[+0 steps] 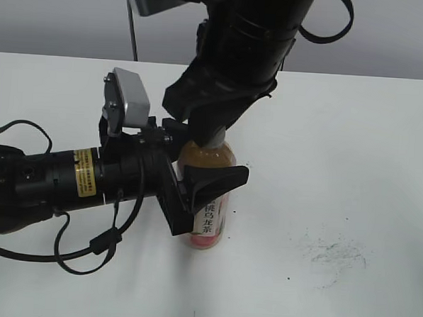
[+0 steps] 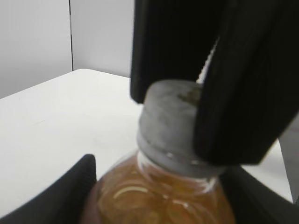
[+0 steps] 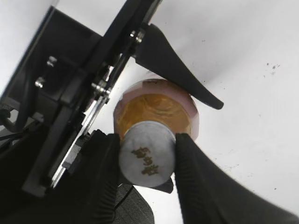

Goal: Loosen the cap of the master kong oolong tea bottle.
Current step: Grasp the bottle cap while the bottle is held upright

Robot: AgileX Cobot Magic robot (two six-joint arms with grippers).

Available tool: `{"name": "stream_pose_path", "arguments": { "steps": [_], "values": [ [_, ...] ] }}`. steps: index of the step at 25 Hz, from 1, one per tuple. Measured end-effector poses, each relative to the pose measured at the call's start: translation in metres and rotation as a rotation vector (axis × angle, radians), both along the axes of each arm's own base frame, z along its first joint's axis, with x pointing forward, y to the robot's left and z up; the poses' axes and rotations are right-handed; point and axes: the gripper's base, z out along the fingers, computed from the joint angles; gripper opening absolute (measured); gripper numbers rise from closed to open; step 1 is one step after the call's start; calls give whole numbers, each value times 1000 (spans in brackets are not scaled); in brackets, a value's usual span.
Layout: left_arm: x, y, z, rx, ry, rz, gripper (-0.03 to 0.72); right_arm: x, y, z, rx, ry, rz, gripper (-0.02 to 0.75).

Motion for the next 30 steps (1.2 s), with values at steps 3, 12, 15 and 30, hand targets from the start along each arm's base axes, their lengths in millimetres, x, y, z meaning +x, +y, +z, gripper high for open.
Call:
{"name": "stream_pose_path", "arguments": {
  "steps": [3, 12, 15, 30],
  "values": [
    [0, 0, 0, 0, 0, 1, 448, 0, 0, 0, -8, -18, 55, 273],
    [0, 0, 0, 0, 0, 1, 448, 0, 0, 0, -55, -130, 440, 272],
    [0, 0, 0, 0, 0, 0, 448, 0, 0, 0, -70, -168, 574, 272],
    [0, 0, 0, 2, -3, -2, 448, 0, 0, 0, -157, -387, 1335, 272]
  ]
}}
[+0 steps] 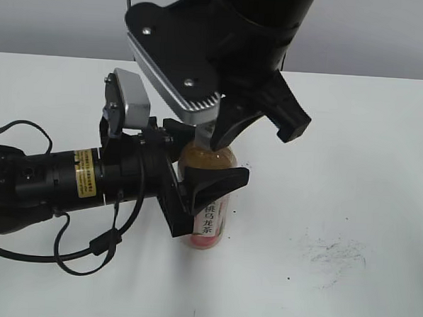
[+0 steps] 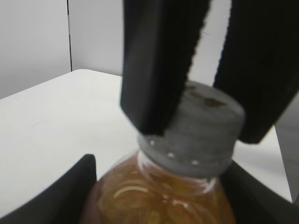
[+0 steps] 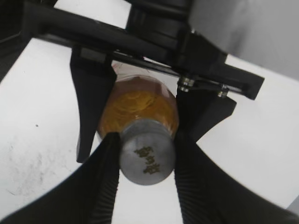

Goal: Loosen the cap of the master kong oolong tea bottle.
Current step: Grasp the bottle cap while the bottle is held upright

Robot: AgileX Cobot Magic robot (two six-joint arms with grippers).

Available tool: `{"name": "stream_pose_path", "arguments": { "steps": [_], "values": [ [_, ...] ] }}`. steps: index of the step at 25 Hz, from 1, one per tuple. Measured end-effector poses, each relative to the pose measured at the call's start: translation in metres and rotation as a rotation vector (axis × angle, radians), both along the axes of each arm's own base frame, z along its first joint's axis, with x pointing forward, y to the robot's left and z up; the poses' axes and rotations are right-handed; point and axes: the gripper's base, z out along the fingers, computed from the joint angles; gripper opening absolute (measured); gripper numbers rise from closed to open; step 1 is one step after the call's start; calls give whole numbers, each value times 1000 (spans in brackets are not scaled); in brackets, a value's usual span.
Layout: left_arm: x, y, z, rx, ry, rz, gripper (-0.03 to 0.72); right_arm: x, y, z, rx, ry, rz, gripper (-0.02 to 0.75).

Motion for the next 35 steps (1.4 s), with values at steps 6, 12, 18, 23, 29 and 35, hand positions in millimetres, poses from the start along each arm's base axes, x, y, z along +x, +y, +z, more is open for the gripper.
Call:
{"name": "stream_pose_path", "arguments": {
  "steps": [6, 12, 18, 23, 29, 35],
  "values": [
    [0, 0, 0, 0, -1, 0, 448, 0, 0, 0, -46, -112, 394, 272],
    [0, 0, 0, 0, -1, 0, 448, 0, 0, 0, -66, -160, 565, 272],
    [0, 0, 0, 0, -1, 0, 448, 0, 0, 0, -42, -92, 310, 349],
    [0, 0, 0, 0, 0, 0, 448, 0, 0, 0, -1, 10, -73, 594],
    [0, 0, 0, -1, 0, 0, 448, 2, -2, 0, 64, 160, -703, 580],
    [0, 0, 0, -1, 0, 0, 448, 0, 0, 0, 127, 302, -1100, 575]
  ]
}}
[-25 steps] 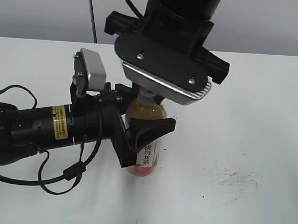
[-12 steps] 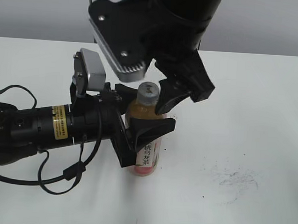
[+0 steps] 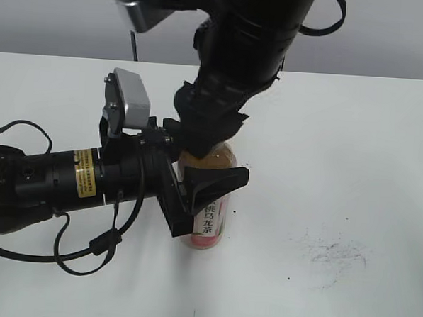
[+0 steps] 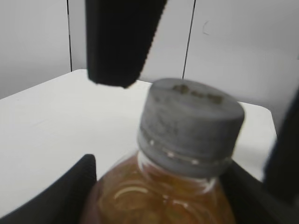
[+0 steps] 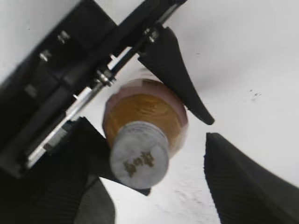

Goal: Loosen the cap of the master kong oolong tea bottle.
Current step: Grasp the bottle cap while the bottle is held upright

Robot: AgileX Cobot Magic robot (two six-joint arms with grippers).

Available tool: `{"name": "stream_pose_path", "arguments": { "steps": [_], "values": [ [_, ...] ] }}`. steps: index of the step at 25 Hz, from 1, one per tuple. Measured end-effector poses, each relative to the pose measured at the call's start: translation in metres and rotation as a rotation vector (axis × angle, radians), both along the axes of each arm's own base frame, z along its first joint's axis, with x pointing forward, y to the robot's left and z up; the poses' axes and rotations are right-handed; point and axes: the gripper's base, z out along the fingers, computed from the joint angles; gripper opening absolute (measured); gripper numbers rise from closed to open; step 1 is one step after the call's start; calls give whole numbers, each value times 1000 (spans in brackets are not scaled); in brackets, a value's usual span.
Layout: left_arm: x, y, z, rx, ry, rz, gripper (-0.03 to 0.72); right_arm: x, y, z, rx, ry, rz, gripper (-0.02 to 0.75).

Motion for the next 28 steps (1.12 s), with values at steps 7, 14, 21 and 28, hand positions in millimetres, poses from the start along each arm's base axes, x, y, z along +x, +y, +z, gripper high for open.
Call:
{"name": "stream_pose_path", "arguments": {
  "steps": [7, 14, 21, 28],
  "values": [
    [0, 0, 0, 0, 0, 0, 448, -3, 3, 1, 68, 128, -329, 533],
    [0, 0, 0, 0, 0, 0, 448, -1, 1, 0, 65, 138, -447, 444],
    [0, 0, 0, 0, 0, 0, 448, -1, 1, 0, 64, 135, -437, 362],
    [0, 0, 0, 1, 1, 3, 448, 0, 2, -2, 46, 108, -341, 274]
  ]
}}
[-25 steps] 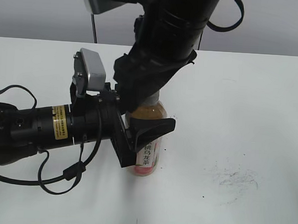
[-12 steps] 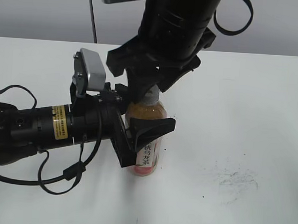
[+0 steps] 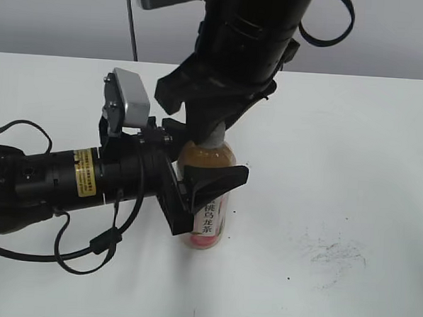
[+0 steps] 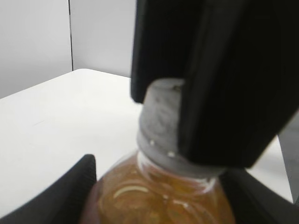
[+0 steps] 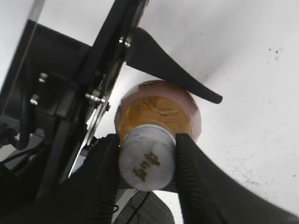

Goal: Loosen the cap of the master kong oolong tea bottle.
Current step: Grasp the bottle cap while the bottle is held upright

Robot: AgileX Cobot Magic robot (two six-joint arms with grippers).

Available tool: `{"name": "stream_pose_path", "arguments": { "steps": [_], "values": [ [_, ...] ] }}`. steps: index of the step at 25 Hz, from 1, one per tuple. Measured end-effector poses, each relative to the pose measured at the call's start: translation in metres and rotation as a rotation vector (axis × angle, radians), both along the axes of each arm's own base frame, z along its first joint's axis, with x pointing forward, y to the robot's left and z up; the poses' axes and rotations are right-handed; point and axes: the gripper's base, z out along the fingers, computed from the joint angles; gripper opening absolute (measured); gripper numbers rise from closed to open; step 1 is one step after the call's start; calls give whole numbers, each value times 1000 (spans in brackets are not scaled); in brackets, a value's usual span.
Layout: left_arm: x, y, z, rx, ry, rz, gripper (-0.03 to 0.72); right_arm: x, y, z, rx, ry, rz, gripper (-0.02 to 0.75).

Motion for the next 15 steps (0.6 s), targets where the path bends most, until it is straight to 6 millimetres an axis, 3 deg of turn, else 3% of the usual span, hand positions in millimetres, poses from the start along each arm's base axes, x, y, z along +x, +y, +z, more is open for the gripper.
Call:
{"name": "stream_pose_path", "arguments": {
  "steps": [15],
  "values": [
    [1, 0, 0, -3, 10, 10, 448, 3, 2, -2, -48, -114, 392, 274]
  ]
}}
